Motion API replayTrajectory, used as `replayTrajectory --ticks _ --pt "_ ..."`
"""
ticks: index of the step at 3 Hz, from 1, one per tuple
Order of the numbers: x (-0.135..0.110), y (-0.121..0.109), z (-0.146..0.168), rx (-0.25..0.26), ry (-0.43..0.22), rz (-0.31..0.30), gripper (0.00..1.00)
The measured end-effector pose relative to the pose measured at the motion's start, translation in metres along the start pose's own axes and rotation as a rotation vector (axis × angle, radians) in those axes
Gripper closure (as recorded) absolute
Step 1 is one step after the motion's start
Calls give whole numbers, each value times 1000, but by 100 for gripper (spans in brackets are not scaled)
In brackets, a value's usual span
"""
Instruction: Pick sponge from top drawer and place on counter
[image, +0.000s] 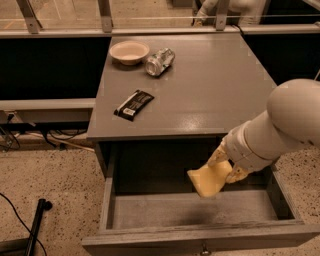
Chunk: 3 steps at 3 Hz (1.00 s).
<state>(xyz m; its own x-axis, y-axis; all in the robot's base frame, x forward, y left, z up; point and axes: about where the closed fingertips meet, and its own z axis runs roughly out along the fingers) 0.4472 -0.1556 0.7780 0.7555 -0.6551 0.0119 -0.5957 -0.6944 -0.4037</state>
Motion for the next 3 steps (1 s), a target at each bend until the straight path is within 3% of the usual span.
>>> replayTrajectory --ticks 2,3 --pt "49 -53 -68 139 -1 -119 100" --pt "76 -74 -105 180 51 -145 100"
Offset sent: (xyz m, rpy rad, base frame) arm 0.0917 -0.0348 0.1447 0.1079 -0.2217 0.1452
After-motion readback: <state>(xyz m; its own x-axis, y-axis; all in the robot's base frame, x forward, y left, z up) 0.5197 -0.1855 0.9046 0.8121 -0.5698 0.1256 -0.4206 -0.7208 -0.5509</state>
